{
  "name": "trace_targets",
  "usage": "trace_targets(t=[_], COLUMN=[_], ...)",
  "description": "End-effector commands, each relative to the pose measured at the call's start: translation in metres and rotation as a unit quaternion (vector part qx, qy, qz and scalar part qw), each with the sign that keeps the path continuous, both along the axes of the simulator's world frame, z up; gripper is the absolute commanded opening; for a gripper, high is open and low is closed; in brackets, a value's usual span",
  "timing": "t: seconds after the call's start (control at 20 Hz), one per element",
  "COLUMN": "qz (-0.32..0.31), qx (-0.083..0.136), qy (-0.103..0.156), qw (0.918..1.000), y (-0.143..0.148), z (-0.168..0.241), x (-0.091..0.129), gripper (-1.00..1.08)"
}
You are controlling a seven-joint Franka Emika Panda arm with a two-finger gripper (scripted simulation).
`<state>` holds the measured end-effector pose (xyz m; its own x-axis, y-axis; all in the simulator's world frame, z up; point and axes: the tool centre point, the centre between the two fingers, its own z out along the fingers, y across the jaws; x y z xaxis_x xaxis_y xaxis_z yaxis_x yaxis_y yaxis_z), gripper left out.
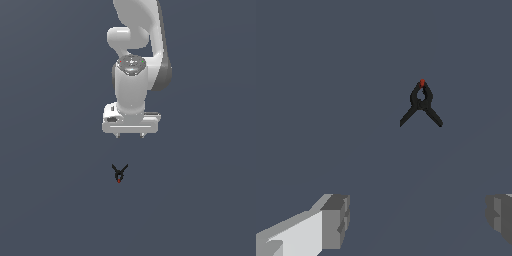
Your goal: Pick up the object and move it to a goal position.
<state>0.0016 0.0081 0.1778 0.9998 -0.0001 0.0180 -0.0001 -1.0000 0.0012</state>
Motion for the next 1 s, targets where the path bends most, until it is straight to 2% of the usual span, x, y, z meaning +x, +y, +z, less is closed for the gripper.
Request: trace_targets(t=[0.0, 0.45, 0.95], qz=[0.000, 0.027, 0.023], qx=[0.000, 0.005, 0.005], qy=[0.000, 0.001, 0.002], qw=[1.0000, 0.9996, 0.9997], y=[0.000, 0.020, 0.014], z=[0.000, 0.006, -0.002], x=[0.000, -0.002, 0.009], gripper=[1.00, 1.00, 1.00])
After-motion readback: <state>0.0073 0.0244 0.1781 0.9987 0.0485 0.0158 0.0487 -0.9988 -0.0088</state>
